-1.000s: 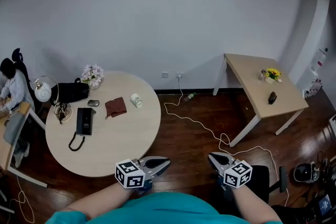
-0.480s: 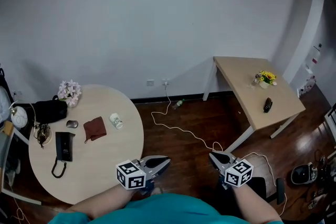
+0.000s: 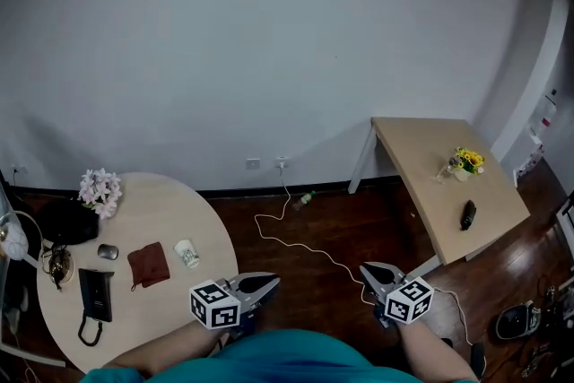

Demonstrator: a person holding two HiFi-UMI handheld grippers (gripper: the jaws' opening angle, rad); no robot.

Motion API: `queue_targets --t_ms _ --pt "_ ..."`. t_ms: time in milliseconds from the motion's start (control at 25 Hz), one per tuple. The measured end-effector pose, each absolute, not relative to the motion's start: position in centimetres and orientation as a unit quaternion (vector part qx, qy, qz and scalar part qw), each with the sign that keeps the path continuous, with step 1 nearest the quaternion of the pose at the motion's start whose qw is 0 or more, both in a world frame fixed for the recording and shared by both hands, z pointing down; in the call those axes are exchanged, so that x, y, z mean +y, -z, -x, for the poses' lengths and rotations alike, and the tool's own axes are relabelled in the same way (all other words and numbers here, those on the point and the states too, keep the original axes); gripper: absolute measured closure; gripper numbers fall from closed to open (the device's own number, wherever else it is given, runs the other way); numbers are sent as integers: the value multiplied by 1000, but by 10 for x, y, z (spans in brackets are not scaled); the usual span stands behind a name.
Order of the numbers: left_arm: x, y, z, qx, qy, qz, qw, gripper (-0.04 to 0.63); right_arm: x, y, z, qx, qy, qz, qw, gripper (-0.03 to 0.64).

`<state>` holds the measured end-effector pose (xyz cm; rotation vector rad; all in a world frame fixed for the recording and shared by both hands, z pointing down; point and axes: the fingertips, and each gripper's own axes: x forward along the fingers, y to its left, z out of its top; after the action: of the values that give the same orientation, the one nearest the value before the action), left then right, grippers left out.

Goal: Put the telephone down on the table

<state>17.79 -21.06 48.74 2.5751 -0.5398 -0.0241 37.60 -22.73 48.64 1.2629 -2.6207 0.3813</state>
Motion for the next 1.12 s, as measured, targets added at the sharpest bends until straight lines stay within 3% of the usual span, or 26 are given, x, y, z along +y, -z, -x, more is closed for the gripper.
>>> queue_targets --t_ms 240,600,1120 --pt "-285 -503 -192 -258 10 -932 255 589 -323 -503 -406 -903 -131 -398 99 614" --pt "-417 -502 -269 -344 7 -912 226 589 -462 -506 -454 -938 -122 -302 120 614" --pt "-505 -495 -293 -333 3 -919 212 589 -541 -503 -457 -933 -146 -317 93 615"
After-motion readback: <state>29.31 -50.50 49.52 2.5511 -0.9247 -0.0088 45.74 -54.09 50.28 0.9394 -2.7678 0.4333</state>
